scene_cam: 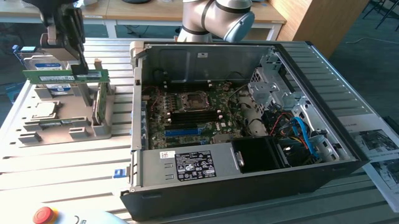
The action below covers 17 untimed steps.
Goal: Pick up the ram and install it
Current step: 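Pick up the ram and move it above insertion slot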
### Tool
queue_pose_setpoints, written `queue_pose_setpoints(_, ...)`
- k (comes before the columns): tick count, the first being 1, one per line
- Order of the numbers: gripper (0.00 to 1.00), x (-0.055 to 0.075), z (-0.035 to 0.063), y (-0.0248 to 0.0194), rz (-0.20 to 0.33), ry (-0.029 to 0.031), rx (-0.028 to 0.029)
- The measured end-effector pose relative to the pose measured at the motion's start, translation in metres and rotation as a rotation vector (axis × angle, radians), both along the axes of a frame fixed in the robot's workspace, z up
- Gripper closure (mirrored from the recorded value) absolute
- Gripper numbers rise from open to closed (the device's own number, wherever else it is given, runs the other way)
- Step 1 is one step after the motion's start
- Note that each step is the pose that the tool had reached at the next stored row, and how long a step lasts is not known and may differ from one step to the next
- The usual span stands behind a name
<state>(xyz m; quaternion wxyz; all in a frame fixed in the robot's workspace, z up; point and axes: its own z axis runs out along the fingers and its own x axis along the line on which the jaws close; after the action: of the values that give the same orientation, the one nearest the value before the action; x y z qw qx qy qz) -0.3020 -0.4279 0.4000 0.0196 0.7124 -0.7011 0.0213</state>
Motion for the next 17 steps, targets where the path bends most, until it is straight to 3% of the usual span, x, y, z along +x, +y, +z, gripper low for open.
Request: queue_pose_setpoints(17,0.88,0.03,0.0003,-0.0046,0.003,0.0037,-0.0001)
